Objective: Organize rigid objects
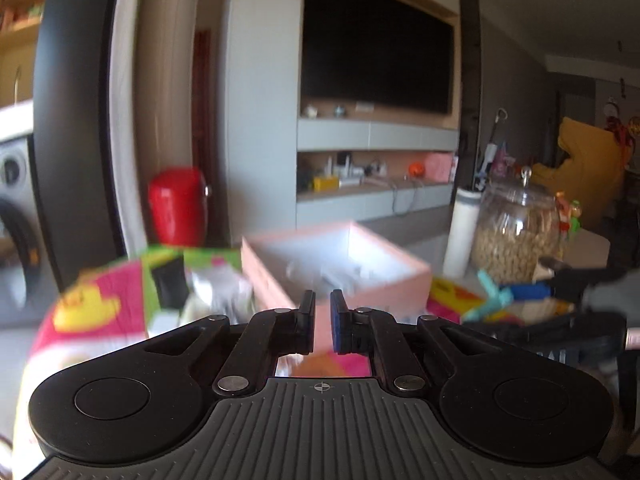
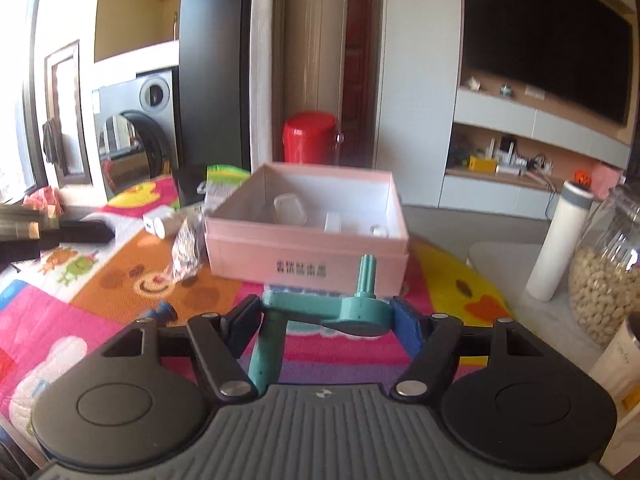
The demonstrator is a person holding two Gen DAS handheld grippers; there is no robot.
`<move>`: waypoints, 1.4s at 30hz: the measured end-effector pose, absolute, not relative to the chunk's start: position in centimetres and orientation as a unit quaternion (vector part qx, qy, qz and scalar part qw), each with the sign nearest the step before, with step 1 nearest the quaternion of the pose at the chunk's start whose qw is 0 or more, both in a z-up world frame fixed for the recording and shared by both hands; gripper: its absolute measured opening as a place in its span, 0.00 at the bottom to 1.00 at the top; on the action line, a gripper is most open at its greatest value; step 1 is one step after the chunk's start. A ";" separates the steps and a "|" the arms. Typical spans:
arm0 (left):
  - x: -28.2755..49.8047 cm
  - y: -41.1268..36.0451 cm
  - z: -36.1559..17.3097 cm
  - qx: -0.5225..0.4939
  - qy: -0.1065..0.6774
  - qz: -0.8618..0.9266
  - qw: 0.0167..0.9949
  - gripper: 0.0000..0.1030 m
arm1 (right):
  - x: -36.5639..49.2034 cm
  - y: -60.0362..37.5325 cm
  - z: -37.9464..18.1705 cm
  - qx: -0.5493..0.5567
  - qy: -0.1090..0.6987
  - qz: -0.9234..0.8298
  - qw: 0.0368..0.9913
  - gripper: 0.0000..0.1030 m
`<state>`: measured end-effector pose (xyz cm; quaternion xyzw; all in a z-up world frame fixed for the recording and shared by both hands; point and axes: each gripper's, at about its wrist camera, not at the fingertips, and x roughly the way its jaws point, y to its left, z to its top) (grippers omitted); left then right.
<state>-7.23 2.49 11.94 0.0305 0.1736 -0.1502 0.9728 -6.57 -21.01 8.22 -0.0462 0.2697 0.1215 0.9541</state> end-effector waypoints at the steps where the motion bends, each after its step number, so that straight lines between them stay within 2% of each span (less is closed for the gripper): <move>1: -6.9 2.2 12.6 0.036 0.178 -0.155 0.971 0.09 | -6.9 -21.2 8.5 -0.046 0.259 0.121 0.957 0.68; 4: -5.6 2.0 12.1 0.024 0.229 -0.161 0.960 0.13 | -7.3 -21.5 8.3 -0.037 0.254 0.124 0.959 0.68; 8: -4.5 2.1 7.4 -0.023 0.334 -0.166 0.927 0.16 | -7.0 -21.7 6.5 -0.026 0.282 0.125 0.951 0.68; 12: -3.7 1.5 3.7 -0.016 0.381 -0.120 0.916 0.17 | -6.0 -21.1 3.9 -0.033 0.317 0.119 0.940 0.68; 20: -3.9 0.6 3.5 0.003 0.376 -0.109 0.920 0.17 | -5.3 -20.1 1.4 -0.033 0.351 0.118 0.928 0.69; 23: -4.6 0.3 4.2 -0.007 0.365 -0.122 0.923 0.17 | -5.7 -20.1 1.1 -0.039 0.342 0.118 0.931 0.70; 26: -4.7 -0.7 3.9 0.023 0.372 -0.118 0.920 0.17 | -5.8 -20.2 1.0 -0.036 0.338 0.114 0.933 0.74; 30: -4.8 -1.7 3.3 0.044 0.371 -0.125 0.919 0.18 | -5.9 -20.3 0.9 -0.035 0.335 0.112 0.935 0.74; 31: -4.8 -1.8 3.3 0.046 0.371 -0.126 0.919 0.20 | -5.9 -20.4 0.9 -0.034 0.334 0.111 0.935 0.74; 33: -4.4 -2.2 2.7 0.057 0.385 -0.123 0.913 0.33 | -5.9 -20.4 0.9 -0.035 0.334 0.111 0.936 0.75; 34: -4.0 -2.4 2.1 0.063 0.403 -0.121 0.905 0.34 | -5.9 -20.4 0.9 -0.035 0.333 0.111 0.936 0.75; 42: -4.2 -1.9 1.7 0.041 0.393 -0.119 0.911 0.34 | -5.9 -20.4 0.8 -0.036 0.330 0.110 0.937 0.75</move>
